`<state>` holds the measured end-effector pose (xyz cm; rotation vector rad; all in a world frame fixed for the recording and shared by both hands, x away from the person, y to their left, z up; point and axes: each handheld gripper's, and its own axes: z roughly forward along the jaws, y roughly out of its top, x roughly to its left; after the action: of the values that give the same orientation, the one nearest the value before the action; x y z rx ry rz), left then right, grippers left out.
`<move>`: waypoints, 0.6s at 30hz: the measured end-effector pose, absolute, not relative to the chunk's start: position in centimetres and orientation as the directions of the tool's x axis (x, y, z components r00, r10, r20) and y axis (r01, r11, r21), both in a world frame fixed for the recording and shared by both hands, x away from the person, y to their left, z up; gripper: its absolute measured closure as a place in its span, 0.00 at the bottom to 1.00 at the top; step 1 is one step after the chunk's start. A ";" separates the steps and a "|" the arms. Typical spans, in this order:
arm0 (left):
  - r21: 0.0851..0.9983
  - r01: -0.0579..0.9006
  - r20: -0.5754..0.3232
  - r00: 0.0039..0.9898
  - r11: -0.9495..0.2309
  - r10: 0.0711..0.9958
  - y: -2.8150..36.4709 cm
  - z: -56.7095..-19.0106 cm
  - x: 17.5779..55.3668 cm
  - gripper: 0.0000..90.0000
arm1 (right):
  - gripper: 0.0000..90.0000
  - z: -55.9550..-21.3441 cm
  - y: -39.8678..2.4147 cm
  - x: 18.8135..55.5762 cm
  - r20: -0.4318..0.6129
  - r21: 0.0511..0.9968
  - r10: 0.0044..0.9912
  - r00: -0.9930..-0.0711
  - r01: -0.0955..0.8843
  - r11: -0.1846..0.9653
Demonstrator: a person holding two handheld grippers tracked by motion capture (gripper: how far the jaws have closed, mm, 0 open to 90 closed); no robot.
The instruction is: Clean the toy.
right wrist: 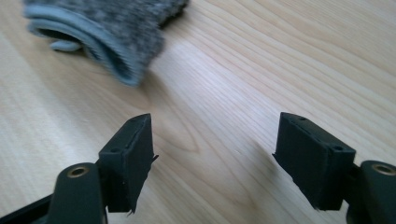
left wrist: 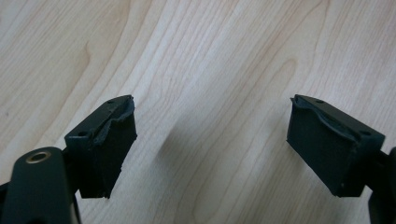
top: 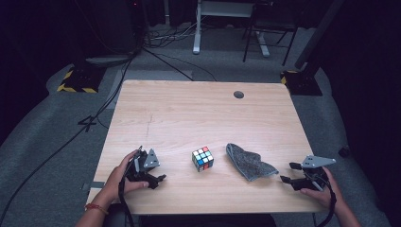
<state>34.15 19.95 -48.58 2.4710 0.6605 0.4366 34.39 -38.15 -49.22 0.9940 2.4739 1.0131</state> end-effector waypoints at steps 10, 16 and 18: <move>0.642 0.455 0.021 0.794 -0.617 0.608 22.1 -49.7 34.3 0.17 | 0.29 -50.3 -39.7 34.3 -0.004 0.747 0.781 -0.625 0.517 0.418; 0.687 0.462 -0.020 0.784 -0.561 0.621 22.8 -50.4 34.2 0.16 | 0.28 -50.3 -39.7 34.3 -0.004 0.746 0.782 -0.623 0.519 0.417; 0.686 0.463 -0.018 0.781 -0.561 0.624 22.8 -50.4 34.2 0.16 | 0.28 -50.3 -39.7 34.3 -0.004 0.746 0.783 -0.623 0.519 0.417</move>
<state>34.18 22.79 -50.39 2.2679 0.8031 0.2958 34.28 -39.69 -50.30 1.1183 2.3245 1.0384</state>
